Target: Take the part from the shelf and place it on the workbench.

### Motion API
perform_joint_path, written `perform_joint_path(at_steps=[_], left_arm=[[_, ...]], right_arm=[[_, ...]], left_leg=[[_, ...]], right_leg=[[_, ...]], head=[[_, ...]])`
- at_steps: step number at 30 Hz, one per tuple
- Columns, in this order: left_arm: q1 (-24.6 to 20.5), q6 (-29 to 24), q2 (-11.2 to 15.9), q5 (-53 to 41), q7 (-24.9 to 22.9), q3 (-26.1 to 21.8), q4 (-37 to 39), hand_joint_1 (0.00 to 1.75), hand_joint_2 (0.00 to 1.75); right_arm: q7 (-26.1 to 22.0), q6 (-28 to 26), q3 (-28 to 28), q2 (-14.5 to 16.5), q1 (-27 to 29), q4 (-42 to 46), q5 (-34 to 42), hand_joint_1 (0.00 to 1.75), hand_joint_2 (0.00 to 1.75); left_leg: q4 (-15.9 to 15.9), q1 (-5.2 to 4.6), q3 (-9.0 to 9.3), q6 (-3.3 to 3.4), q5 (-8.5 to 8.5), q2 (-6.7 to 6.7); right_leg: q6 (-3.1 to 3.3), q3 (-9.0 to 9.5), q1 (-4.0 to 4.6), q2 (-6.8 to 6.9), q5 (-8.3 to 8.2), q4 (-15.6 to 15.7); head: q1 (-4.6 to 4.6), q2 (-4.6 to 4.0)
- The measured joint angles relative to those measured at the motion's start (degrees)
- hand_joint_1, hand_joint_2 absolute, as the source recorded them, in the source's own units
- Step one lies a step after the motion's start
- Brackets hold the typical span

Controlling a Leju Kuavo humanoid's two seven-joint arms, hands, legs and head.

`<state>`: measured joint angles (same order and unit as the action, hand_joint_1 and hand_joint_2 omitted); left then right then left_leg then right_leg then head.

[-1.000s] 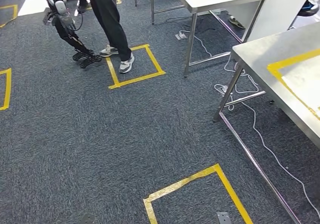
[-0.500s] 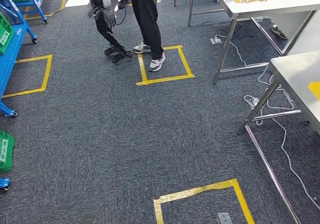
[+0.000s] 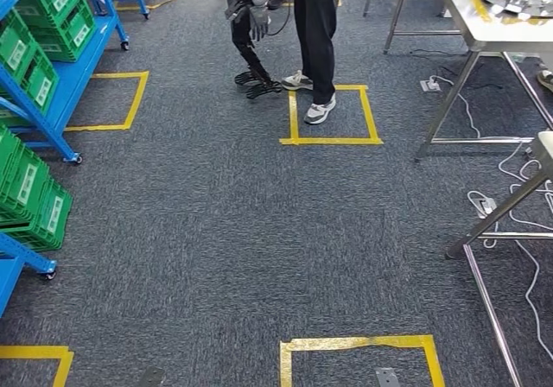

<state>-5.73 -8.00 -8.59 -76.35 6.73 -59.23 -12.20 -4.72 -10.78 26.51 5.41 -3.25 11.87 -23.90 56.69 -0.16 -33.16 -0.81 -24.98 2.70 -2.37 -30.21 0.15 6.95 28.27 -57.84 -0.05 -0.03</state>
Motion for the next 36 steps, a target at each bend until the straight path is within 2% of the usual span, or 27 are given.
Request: perform_joint_path(at_steps=[2,4,5,6,7,8,9,11,13,15,16,18,19,20,21,22,23,24,25,27,28,29,30,31,33,35,36], left_arm=[[0.26,-0.02,0.05,0.04,0.00,-0.01,0.00,0.00,0.00],[0.17,-0.05,0.00,0.05,0.00,-0.02,0.00,0.00,0.00],[0.10,-0.07,-0.03,0.05,-0.01,-0.01,0.00,0.00,0.00],[0.10,-0.07,-0.05,0.05,-0.01,-0.01,0.00,0.00,0.00],[0.15,-0.08,-0.05,0.08,-0.02,-0.01,0.00,0.00,0.00],[0.22,-0.09,-0.05,0.10,-0.02,-0.02,0.00,0.00,0.00],[0.27,-0.10,-0.05,0.12,-0.02,-0.02,0.00,0.00,0.00],[0.24,-0.11,-0.07,0.14,-0.02,-0.02,0.00,0.00,0.00],[0.21,-0.11,-0.07,0.14,-0.02,-0.02,0.00,0.00,0.00],[0.39,-0.11,-0.05,0.14,-0.02,-0.02,0.00,0.00,0.00],[0.51,-0.11,-0.05,0.14,-0.02,-0.02,0.00,0.00,0.00],[0.51,-0.11,-0.06,0.13,-0.02,-0.02,0.00,0.00,0.00],[0.42,-0.11,-0.07,0.13,-0.02,-0.02,0.00,0.00,0.00],[0.31,-0.11,-0.09,0.12,-0.02,-0.01,0.00,0.00,0.00],[0.29,-0.10,-0.12,0.09,-0.02,-0.01,0.00,0.00,0.00],[0.34,-0.10,-0.14,0.08,-0.02,-0.01,0.00,0.00,0.00],[0.43,-0.09,-0.16,0.05,-0.02,-0.01,0.00,0.00,0.00],[0.51,-0.09,-0.18,0.04,-0.02,-0.02,0.00,0.00,0.00],[0.52,-0.09,-0.19,0.03,-0.02,-0.02,0.00,0.00,0.00],[0.29,-0.09,-0.21,0.02,-0.02,-0.01,0.00,0.00,0.00],[0.15,-0.09,-0.22,0.02,-0.02,-0.01,0.00,0.00,0.00],[0.06,-0.09,-0.21,0.01,-0.02,0.00,0.00,0.00,0.00],[0.05,-0.10,-0.20,-0.02,-0.05,0.00,0.00,0.00,0.00],[0.15,-0.10,-0.19,-0.08,-0.09,-0.01,0.00,0.00,0.00],[0.24,-0.11,-0.20,-0.32,-0.21,0.01,0.00,0.00,0.00],[0.11,-0.11,-0.30,-0.57,-0.25,0.06,0.00,0.00,0.00],[0.05,-0.13,-0.37,-0.62,-0.25,0.08,0.00,0.00,0.00]], right_arm=[[-0.02,0.01,0.00,0.01,-0.23,0.00,-0.03,0.00,0.00],[-0.02,0.01,0.00,0.01,-0.22,-0.01,-0.04,0.00,0.00],[-0.02,0.01,0.00,0.01,-0.10,-0.01,-0.04,0.00,0.00],[-0.01,0.01,0.00,0.01,0.05,-0.02,-0.04,0.00,0.00],[-0.01,0.01,0.00,0.01,0.18,-0.02,-0.04,0.00,0.00],[-0.01,0.01,0.00,0.01,0.26,-0.02,-0.04,0.00,0.00],[-0.01,0.01,0.00,0.01,0.26,-0.02,-0.05,0.00,0.00],[0.01,-0.01,0.00,0.02,0.22,-0.03,-0.07,0.00,0.00],[0.06,-0.03,0.00,0.04,0.20,-0.05,-0.13,0.00,0.00],[0.21,-0.08,0.01,0.07,0.15,-0.07,-0.24,0.00,0.00],[0.28,-0.09,0.01,0.08,0.11,-0.07,-0.28,0.00,0.00],[0.33,-0.10,0.02,0.10,0.13,-0.07,-0.32,0.00,0.00],[0.34,-0.10,0.02,0.10,0.20,-0.07,-0.34,0.00,0.00],[0.37,-0.10,0.02,0.10,0.32,-0.07,-0.35,0.00,0.00],[0.40,-0.10,0.02,0.10,0.41,-0.07,-0.37,0.00,0.00],[0.45,-0.11,0.02,0.10,0.44,-0.07,-0.39,0.00,0.00],[0.49,-0.12,0.02,0.10,0.40,-0.07,-0.41,0.00,0.00],[0.51,-0.13,0.02,0.11,0.33,-0.07,-0.43,0.00,0.00],[0.52,-0.13,0.02,0.11,0.26,-0.07,-0.44,0.00,0.00],[0.52,-0.13,0.02,0.11,0.23,-0.07,-0.48,0.00,0.00],[0.52,-0.13,0.02,0.11,0.25,-0.07,-0.52,0.00,0.00],[0.54,-0.14,0.02,0.11,0.26,-0.07,-0.59,0.00,0.00],[0.55,-0.14,0.02,0.12,0.21,-0.07,-0.68,0.00,0.00],[0.57,-0.15,0.02,0.12,0.13,-0.07,-0.75,0.00,0.00],[0.58,-0.15,0.01,0.12,0.06,-0.07,-0.83,0.00,0.00],[0.69,-0.15,0.01,0.12,0.24,-0.07,-0.86,0.00,0.00],[0.80,-0.15,0.01,0.12,0.38,-0.08,-0.91,0.00,0.00]], left_leg=[[-0.14,0.16,0.11,0.66,0.16,-1.26],[-0.19,0.25,0.11,1.16,0.29,-2.54],[-0.18,0.22,0.08,1.30,0.31,-3.34],[-0.17,0.19,0.09,1.35,0.31,-4.20],[-0.16,0.16,0.12,1.36,0.31,-5.06],[-0.14,0.16,0.18,1.34,0.32,-5.95],[-0.10,0.19,0.26,1.28,0.34,-6.81],[0.08,0.21,0.26,0.95,0.33,-8.37],[0.15,0.26,-0.06,0.25,0.50,-9.61],[-0.13,0.49,-0.41,-0.54,0.96,-10.68],[0.04,0.50,-0.66,-0.84,0.79,-10.16],[3.47,0.34,-2.49,-1.27,-1.51,-7.17],[6.95,0.23,-4.17,-1.42,-3.56,-5.25],[11.08,0.22,-6.14,-1.55,-5.59,-4.18],[14.64,0.24,-7.82,-1.65,-6.99,-3.70],[16.58,0.24,-8.66,-1.69,-7.36,-3.51],[16.41,0.24,-8.42,-1.67,-6.65,-3.41],[13.96,0.22,-6.99,-1.60,-5.00,-3.15],[10.05,0.16,-4.73,-1.45,-3.02,-2.23],[2.56,-0.19,-0.52,-1.00,-0.58,1.02],[0.59,-0.37,0.50,-0.69,-0.26,2.12],[-0.19,-0.54,0.78,-0.37,-0.35,2.38],[-0.30,-0.57,0.71,0.07,-0.30,1.51],[-0.41,-0.51,0.69,0.38,-0.19,0.80],[-0.61,-0.21,0.74,1.08,0.09,-0.63],[-0.64,0.00,0.70,1.51,0.23,-2.13],[-0.63,0.02,0.68,1.60,0.25,-3.00]], right_leg=[[-0.57,-0.55,-0.27,-2.25,1.52,-1.95],[-0.79,-3.53,-0.33,-5.65,5.01,-8.61],[-0.76,-5.58,-0.30,-6.39,6.70,-12.75],[-0.69,-7.26,-0.28,-6.70,7.60,-15.85],[-0.59,-8.09,-0.27,-6.81,7.37,-16.97],[-0.47,-7.81,-0.30,-6.93,5.98,-15.74],[-0.36,-6.47,-0.38,-7.32,3.79,-12.43],[-0.27,-3.02,-0.78,-9.91,0.21,-4.58],[-0.07,-1.43,-0.96,-11.87,-0.69,-1.11],[0.54,-1.31,-0.81,-11.06,-0.89,-0.90],[0.95,-1.28,-0.78,-10.40,-1.08,-0.73],[1.69,-1.27,-0.78,-8.84,-1.41,-0.30],[1.93,-1.28,-0.66,-7.96,-1.44,-0.21],[2.08,-1.33,-0.55,-7.04,-1.42,-0.19],[2.15,-1.36,-0.45,-6.09,-1.38,-0.19],[2.19,-1.37,-0.39,-5.21,-1.35,-0.19],[2.20,-1.36,-0.35,-4.43,-1.32,-0.19],[2.15,-1.31,-0.33,-3.70,-1.29,-0.19],[2.07,-1.20,-0.32,-3.07,-1.23,-0.19],[1.65,-0.95,0.03,-1.91,-0.93,-0.31],[1.39,-0.81,0.22,-1.31,-0.77,-0.34],[1.14,-0.68,0.38,-0.66,-0.64,-0.34],[0.87,-0.49,0.39,0.04,-0.53,-0.27],[0.53,-0.41,0.30,-0.08,-0.29,-0.42],[-0.13,-1.32,-0.03,-2.66,1.48,-2.97],[-0.54,-4.64,-0.28,-5.87,5.12,-10.15],[-0.64,-6.64,-0.30,-6.48,6.76,-14.18]], head=[[0.20,0.00],[0.49,0.01],[0.58,0.01],[0.62,0.01],[0.65,0.01],[0.65,0.01],[0.65,0.01],[0.64,0.01],[0.61,0.01],[0.59,0.00],[0.54,0.00],[0.22,0.00],[0.07,-0.01],[-0.02,-0.01],[-0.02,-0.01],[-0.02,-0.01],[-0.02,-0.01],[-0.02,-0.01],[-0.03,-0.01],[-0.06,-0.01],[-0.02,-0.01],[0.02,0.00],[0.05,-0.01],[0.11,0.00],[0.31,0.00],[0.62,0.00],[0.70,0.00]])
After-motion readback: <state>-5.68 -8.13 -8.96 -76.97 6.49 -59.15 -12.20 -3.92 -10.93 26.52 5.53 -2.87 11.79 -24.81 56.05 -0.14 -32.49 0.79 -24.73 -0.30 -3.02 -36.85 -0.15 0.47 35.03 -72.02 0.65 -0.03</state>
